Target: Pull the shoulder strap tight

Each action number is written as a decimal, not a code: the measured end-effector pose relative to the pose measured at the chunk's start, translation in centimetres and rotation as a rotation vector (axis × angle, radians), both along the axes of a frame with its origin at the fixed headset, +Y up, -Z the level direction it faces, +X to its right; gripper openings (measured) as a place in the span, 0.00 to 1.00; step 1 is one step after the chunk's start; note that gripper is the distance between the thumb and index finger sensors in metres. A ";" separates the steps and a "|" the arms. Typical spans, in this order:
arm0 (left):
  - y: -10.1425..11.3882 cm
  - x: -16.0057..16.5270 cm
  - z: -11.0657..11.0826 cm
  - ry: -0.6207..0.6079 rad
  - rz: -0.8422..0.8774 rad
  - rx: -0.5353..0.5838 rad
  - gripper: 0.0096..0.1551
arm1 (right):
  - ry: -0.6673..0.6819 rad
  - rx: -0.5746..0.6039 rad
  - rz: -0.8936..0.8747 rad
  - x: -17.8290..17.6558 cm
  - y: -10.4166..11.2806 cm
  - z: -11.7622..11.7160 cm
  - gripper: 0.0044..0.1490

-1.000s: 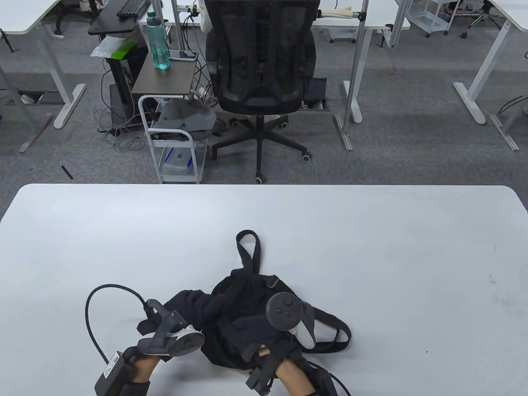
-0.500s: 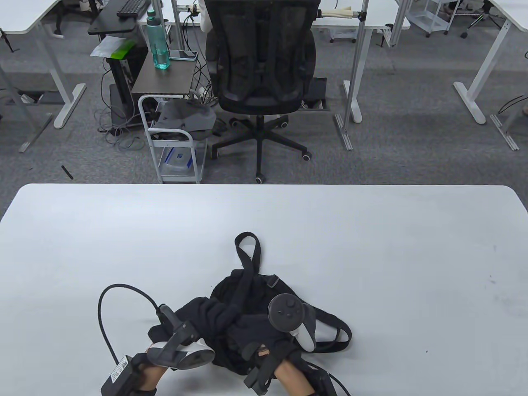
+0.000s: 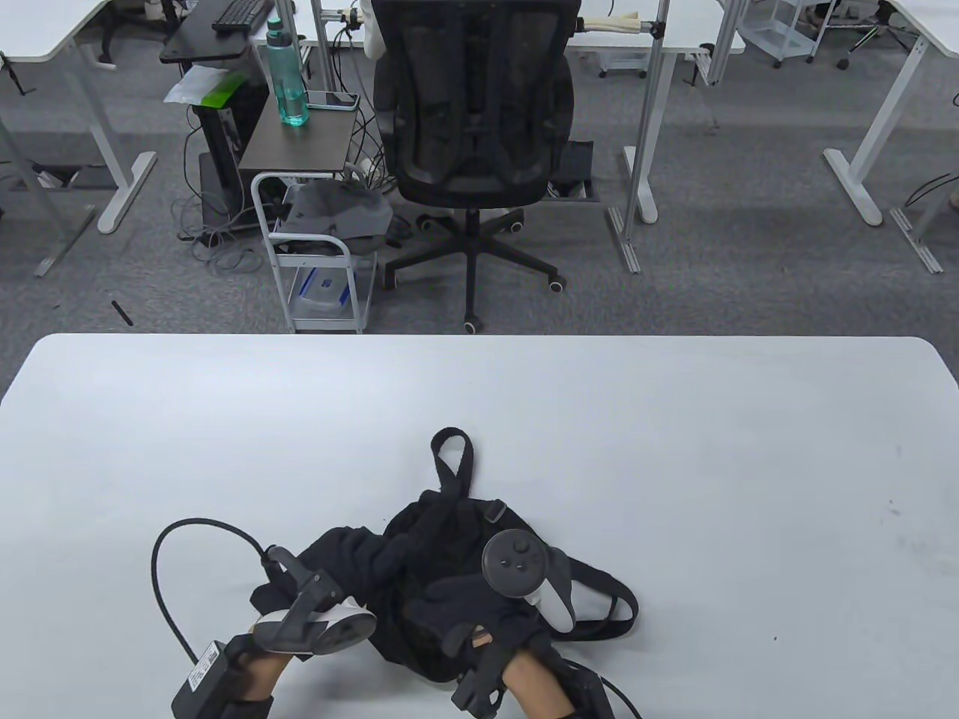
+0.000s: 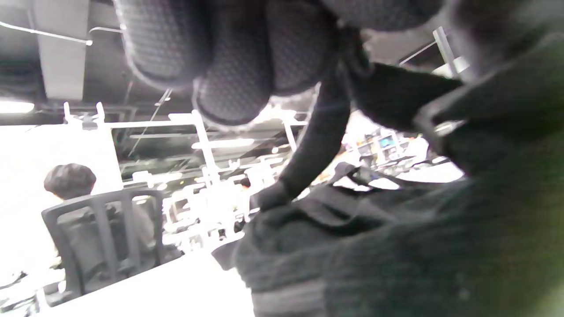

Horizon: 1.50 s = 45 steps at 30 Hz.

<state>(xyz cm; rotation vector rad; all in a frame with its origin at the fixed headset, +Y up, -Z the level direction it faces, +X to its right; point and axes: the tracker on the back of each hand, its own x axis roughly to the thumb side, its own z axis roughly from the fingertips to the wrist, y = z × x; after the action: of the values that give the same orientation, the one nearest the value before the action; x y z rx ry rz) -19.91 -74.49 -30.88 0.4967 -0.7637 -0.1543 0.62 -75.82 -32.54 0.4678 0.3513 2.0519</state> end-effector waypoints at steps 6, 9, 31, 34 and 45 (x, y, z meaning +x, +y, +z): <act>0.6 2.0 1.7 -0.093 0.078 -0.016 0.38 | -0.077 0.079 -0.097 0.1 0.3 0.3 0.28; 0.3 1.8 1.4 -0.092 0.079 -0.056 0.38 | -0.076 0.106 -0.075 0.0 0.7 0.5 0.26; -0.1 1.1 0.5 -0.060 0.086 -0.067 0.38 | -0.073 0.086 -0.040 0.4 0.4 0.0 0.32; -0.1 2.0 1.2 -0.080 0.055 -0.039 0.38 | -0.078 0.100 -0.071 0.1 0.5 0.4 0.26; -1.5 1.0 -0.7 -0.055 0.094 -0.166 0.38 | -0.104 0.150 0.016 -0.7 0.3 0.5 0.25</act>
<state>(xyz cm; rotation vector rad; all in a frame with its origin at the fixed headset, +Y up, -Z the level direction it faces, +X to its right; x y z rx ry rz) -18.88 -76.02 -31.56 0.3799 -0.7977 0.0104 -0.12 -75.51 -32.06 0.4472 0.1396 2.1177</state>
